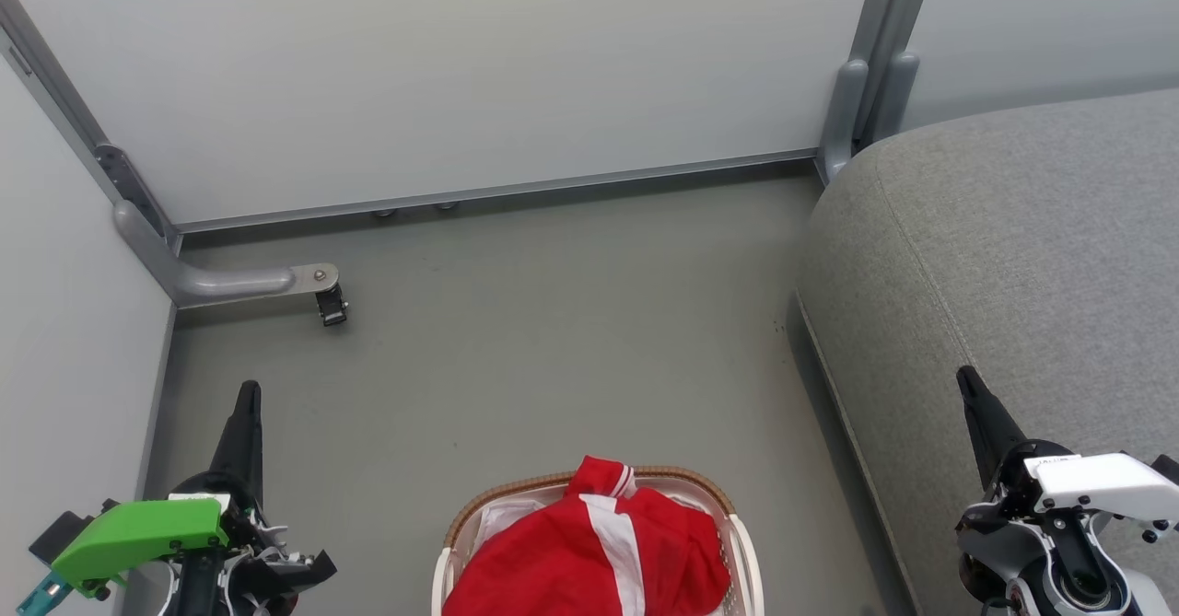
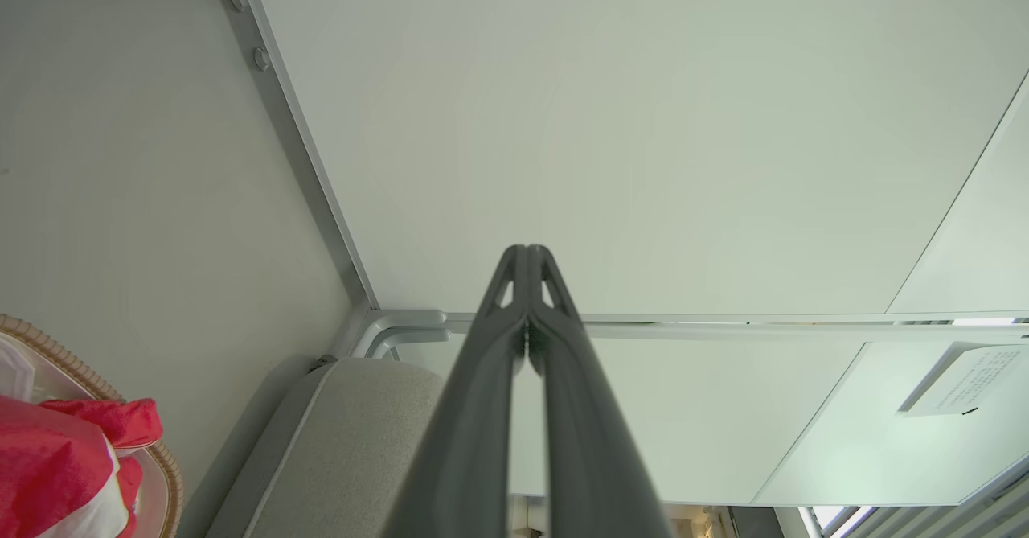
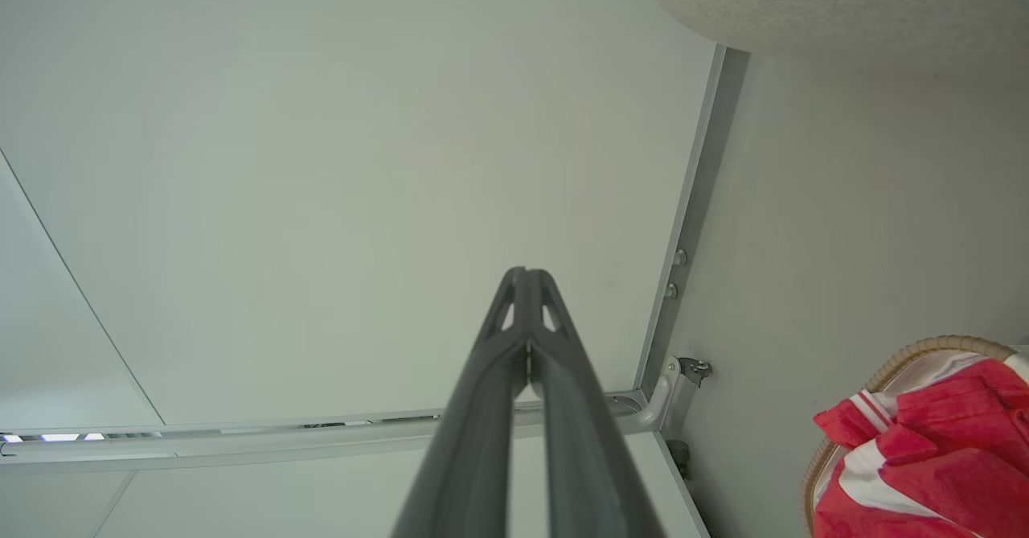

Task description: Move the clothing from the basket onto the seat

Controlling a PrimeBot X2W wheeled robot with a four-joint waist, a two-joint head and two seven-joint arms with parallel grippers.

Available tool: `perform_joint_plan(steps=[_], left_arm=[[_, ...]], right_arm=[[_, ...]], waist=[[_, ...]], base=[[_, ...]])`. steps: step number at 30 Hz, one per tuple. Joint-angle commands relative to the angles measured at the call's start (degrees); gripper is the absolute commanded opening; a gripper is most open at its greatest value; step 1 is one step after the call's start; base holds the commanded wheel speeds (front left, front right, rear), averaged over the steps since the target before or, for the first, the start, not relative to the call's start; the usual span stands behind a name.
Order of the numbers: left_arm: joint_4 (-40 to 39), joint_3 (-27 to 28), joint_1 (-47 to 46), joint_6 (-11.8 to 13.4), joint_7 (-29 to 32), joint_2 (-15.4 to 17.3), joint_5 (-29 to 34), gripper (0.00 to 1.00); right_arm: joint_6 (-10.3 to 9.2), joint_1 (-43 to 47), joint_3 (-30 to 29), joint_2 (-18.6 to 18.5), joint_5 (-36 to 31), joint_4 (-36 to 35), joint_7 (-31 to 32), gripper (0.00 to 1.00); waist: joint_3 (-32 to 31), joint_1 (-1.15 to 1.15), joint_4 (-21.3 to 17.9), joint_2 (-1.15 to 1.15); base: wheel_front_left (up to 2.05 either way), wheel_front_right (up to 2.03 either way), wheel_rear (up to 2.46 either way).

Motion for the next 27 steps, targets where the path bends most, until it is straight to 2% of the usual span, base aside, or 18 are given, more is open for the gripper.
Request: perform_joint_plan(steps=[1, 5, 6, 16, 27], left_arm=[[-0.09, 0.0, -0.58, -0.21, -0.15, 0.34, 0.42, 0.0], [-0.09, -0.01, -0.58, -0.21, -0.15, 0.34, 0.42, 0.0], [0.0, 0.0, -0.01, 0.0, -0.01, 0.0, 0.0, 1.0], [1.4, -1.3, 0.28, 0.02, -2.18, 0.98, 2.93, 1.0], [2.04, -1.42, -0.12, -0.01, -5.14, 1.88, 16.67, 1.0]], right_arm=[[0.02, 0.61, -0.17, -0.16, -0.2, -0.2, 0.17, 0.0], [0.02, 0.61, -0.17, -0.15, -0.19, -0.19, 0.16, 0.0], [0.0, -0.01, -0.01, 0.0, -0.02, -0.02, 0.07, 1.0], [0.0, -0.23, 2.01, -0.34, -3.15, 0.55, -2.13, 1.0], [0.0, -1.2, 4.56, -1.09, -17.44, 0.16, -5.06, 1.0]], waist=[[0.0, 0.0, 0.0, 0.0], [0.0, 0.0, 0.0, 0.0], [0.0, 0.0, 0.0, 0.0], [0.12, 0.0, 0.03, 0.0], [0.31, 0.0, 0.14, 0.0]], base=[[0.0, 0.0, 0.0], [0.0, 0.0, 0.0], [0.0, 0.0, 0.0], [0.0, 0.0, 0.0], [0.0, 0.0, 0.0]])
